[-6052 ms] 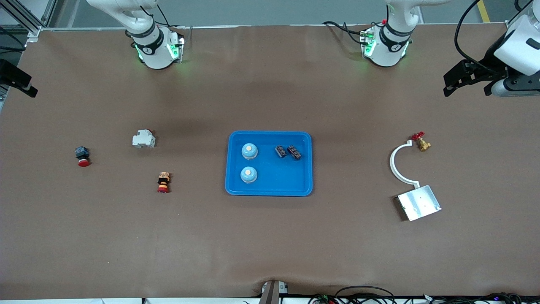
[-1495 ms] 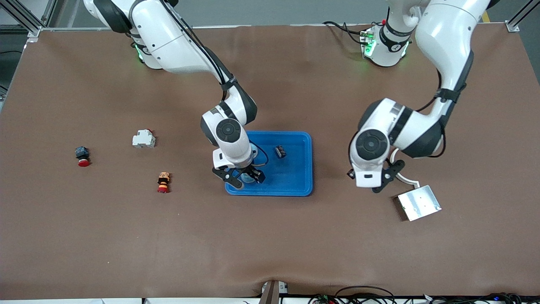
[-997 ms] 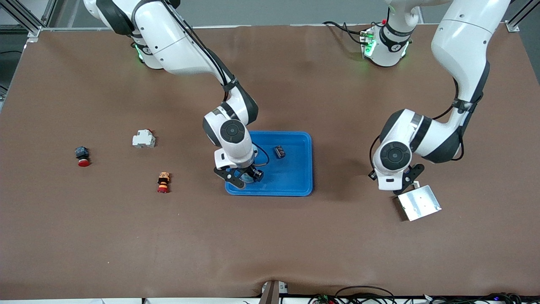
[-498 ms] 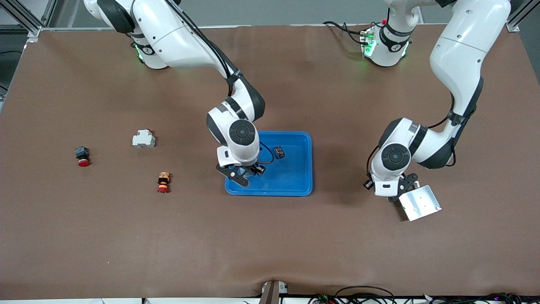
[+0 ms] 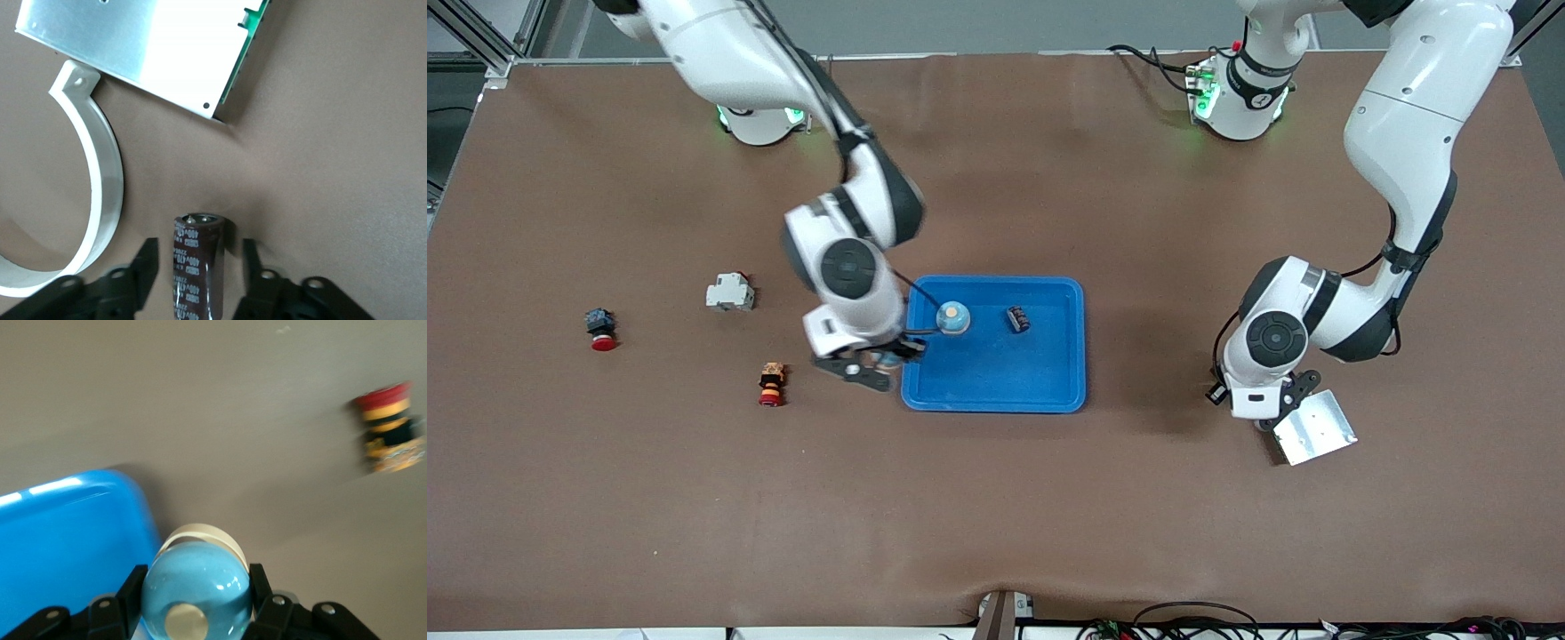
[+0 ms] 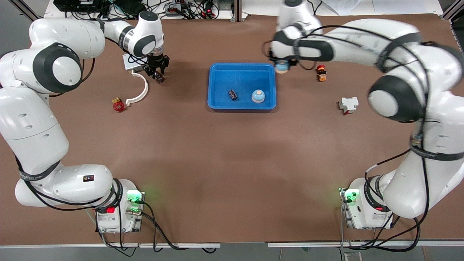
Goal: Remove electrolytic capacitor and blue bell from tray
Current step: 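Carry the capacitor to the metal plate while the right gripper carries the bell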
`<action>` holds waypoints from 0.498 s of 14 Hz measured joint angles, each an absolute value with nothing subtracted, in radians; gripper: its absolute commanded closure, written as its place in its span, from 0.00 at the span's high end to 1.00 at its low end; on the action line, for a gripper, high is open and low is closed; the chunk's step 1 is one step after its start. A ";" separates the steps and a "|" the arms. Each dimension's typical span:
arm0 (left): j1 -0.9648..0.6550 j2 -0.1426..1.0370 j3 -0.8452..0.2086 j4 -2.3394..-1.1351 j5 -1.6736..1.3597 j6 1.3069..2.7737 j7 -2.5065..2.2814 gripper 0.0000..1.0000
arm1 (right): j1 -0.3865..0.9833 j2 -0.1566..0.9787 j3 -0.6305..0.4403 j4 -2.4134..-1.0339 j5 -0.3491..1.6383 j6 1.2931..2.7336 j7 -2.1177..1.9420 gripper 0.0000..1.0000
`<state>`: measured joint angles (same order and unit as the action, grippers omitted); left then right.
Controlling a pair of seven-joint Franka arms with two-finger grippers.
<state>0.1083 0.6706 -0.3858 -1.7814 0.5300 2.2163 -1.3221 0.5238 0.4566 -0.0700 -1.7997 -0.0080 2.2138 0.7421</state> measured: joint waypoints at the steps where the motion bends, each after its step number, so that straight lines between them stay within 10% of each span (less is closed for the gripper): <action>1: 0.108 0.669 -0.389 -1.778 0.530 2.216 -1.323 1.00 | 0.482 0.392 -0.071 -1.893 -0.008 2.232 0.652 0.00; 7: 0.066 0.652 -0.493 -1.768 0.508 2.216 -1.523 1.00 | 0.303 0.069 -0.072 -2.274 -0.008 2.265 0.313 0.00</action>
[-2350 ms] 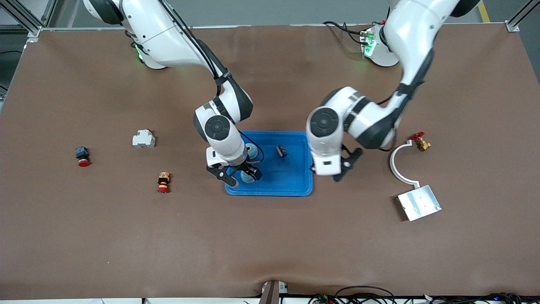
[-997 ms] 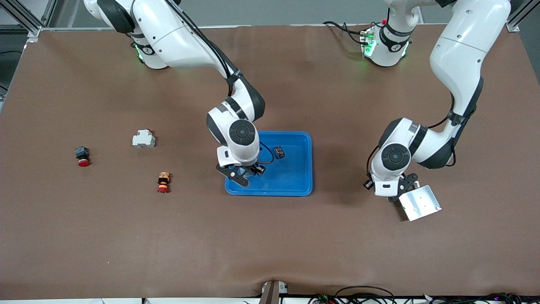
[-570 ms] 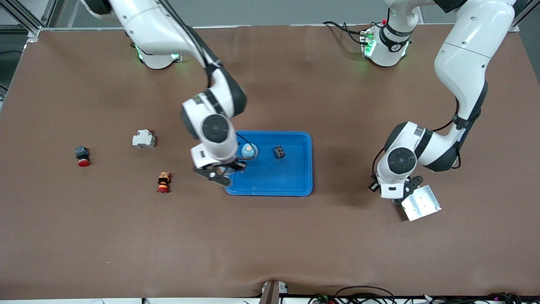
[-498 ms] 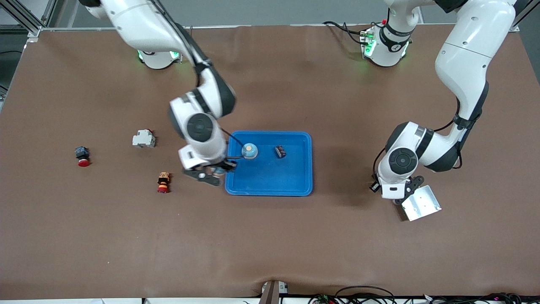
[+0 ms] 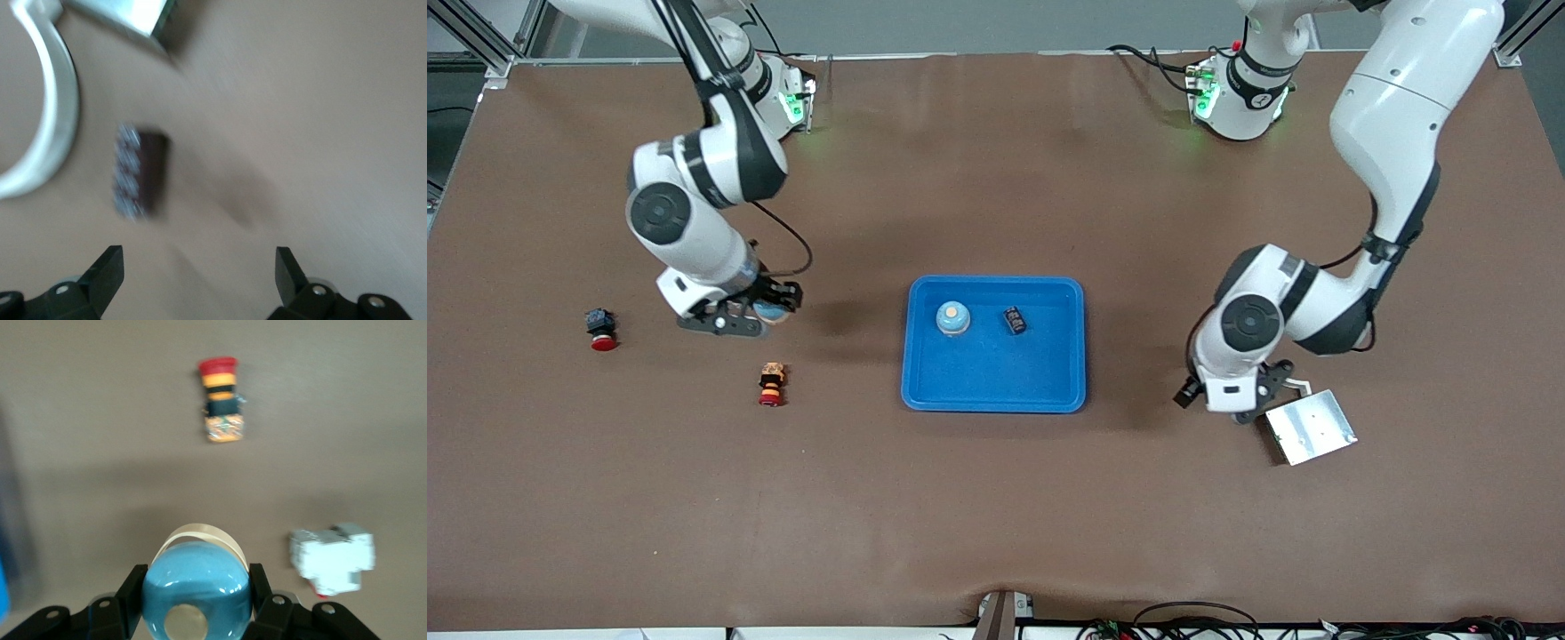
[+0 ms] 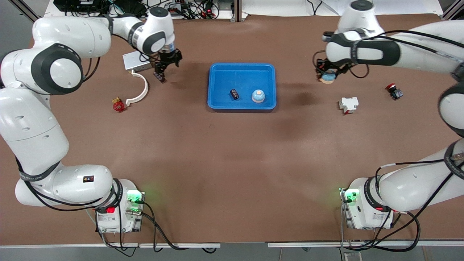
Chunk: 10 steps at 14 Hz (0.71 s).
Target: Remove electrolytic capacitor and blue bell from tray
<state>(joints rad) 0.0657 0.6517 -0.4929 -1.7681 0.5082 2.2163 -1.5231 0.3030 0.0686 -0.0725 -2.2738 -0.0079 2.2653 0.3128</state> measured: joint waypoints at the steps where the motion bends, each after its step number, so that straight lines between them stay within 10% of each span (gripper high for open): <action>1: 0.034 0.652 -0.504 -1.762 0.506 2.216 -1.581 1.00 | 0.265 0.029 -0.073 -2.316 -0.008 2.267 0.255 0.00; 10: -0.315 0.691 -0.505 -1.668 0.513 2.219 -1.783 1.00 | -0.005 -0.109 -0.074 -2.619 -0.008 2.503 -0.145 0.00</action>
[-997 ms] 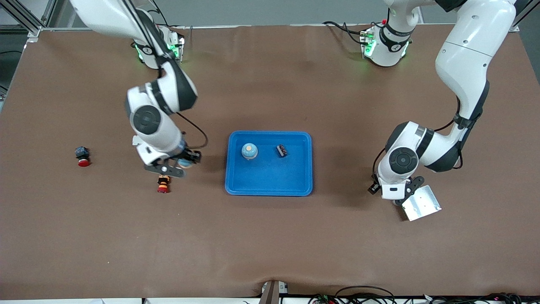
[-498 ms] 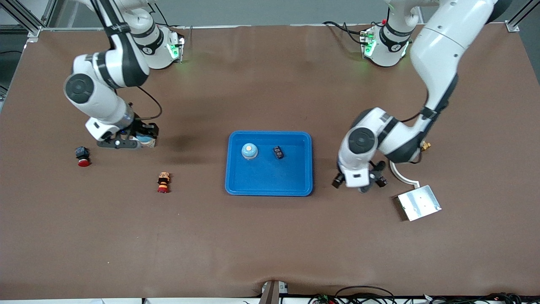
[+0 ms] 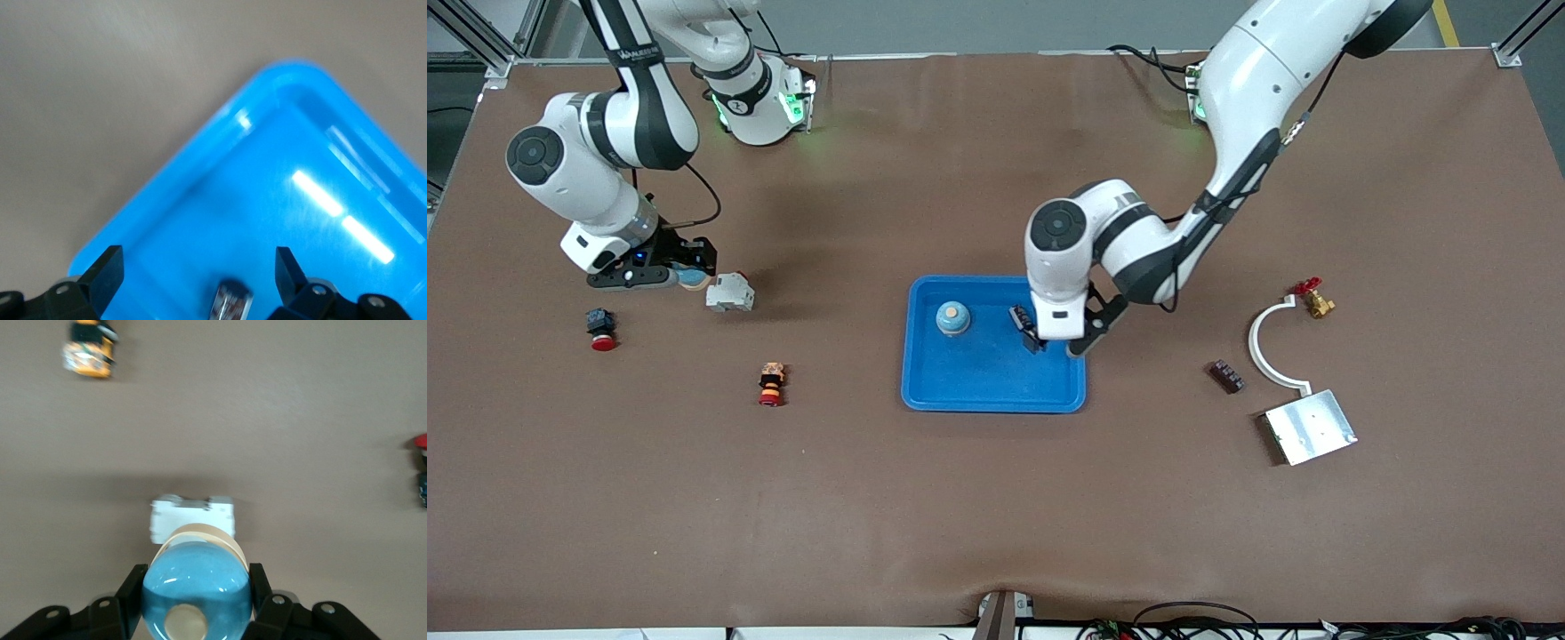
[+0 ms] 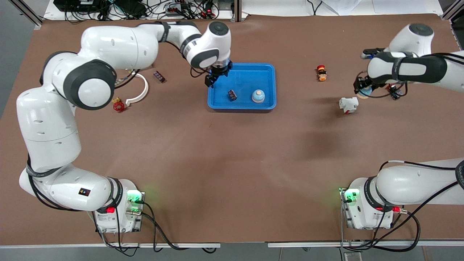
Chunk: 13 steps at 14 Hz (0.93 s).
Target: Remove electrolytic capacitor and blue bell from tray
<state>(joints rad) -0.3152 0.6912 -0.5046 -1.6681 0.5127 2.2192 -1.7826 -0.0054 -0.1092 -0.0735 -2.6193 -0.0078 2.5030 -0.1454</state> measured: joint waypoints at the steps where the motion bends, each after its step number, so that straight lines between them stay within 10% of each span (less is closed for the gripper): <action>1: -0.336 0.706 -0.504 -1.668 0.547 2.231 -1.778 1.00 | -0.030 -0.108 -0.074 -2.643 -0.008 2.525 -0.168 0.00; 8: -0.385 0.841 -0.503 -1.641 0.725 2.337 -1.767 0.82 | -0.195 -0.049 -0.074 -2.671 0.116 2.594 -0.491 0.00; 13: -0.412 0.841 -0.503 -1.625 0.725 2.336 -1.766 0.00 | -0.233 0.106 -0.074 -2.673 0.118 2.780 -0.583 0.00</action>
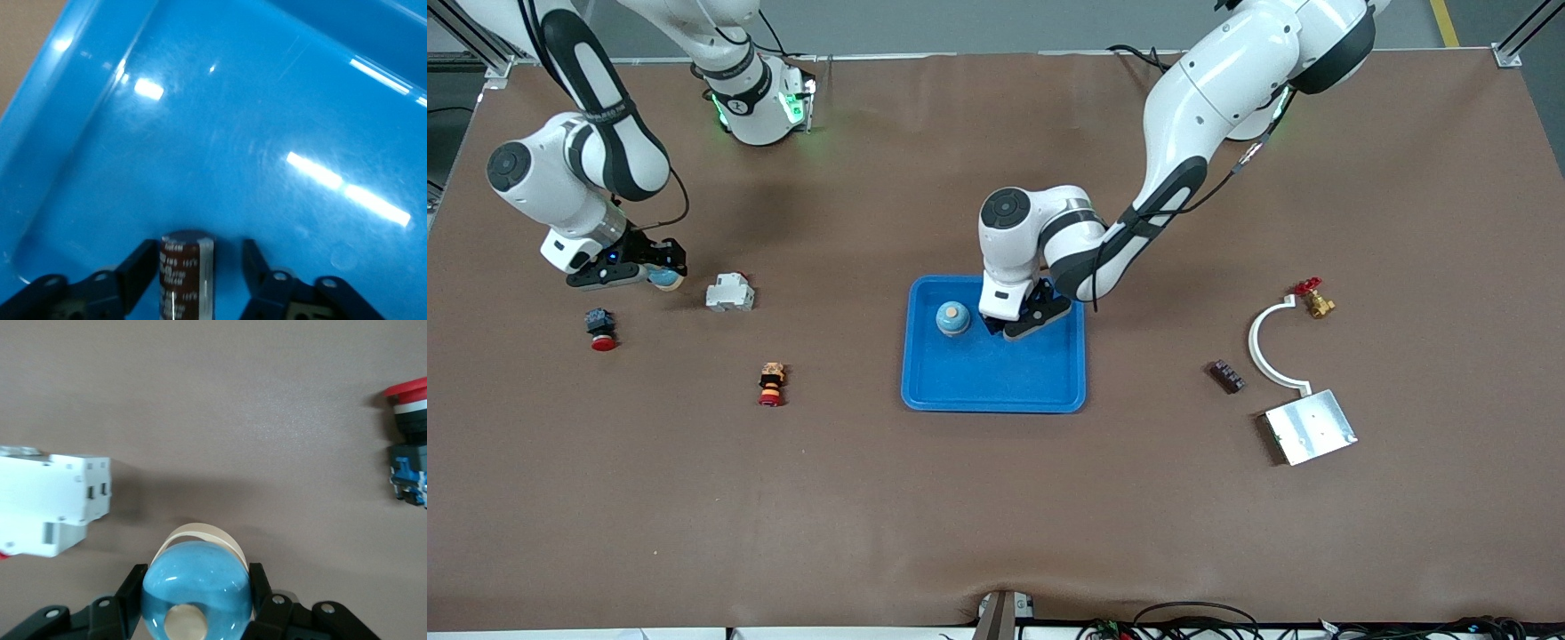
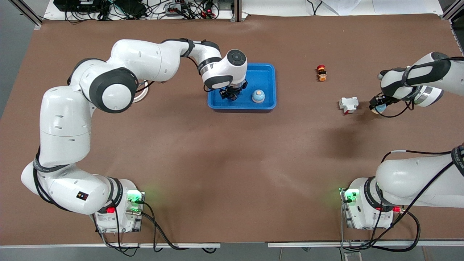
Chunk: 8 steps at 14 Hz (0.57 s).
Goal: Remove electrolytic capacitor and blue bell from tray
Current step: 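Carry the second capacitor toward the metal plate with the left gripper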
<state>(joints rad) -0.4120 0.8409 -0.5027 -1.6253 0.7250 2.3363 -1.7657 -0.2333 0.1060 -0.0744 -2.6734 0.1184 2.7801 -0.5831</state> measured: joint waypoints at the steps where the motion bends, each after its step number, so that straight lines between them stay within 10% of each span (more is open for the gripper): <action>1: -0.417 0.841 -0.503 -1.623 0.725 2.336 -1.766 0.00 | -0.235 0.128 -0.074 -2.673 0.118 2.807 -0.591 0.00; 8: -0.369 0.786 -0.520 -1.592 0.686 2.280 -1.716 0.00 | -0.309 0.167 -0.074 -2.642 0.124 2.827 -0.683 0.00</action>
<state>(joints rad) -0.3688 0.7855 -0.5199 -1.5916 0.6859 2.2801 -1.7161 -0.3089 0.1665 -0.0744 -2.6424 0.1244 2.8272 -0.6826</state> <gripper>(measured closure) 0.648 0.339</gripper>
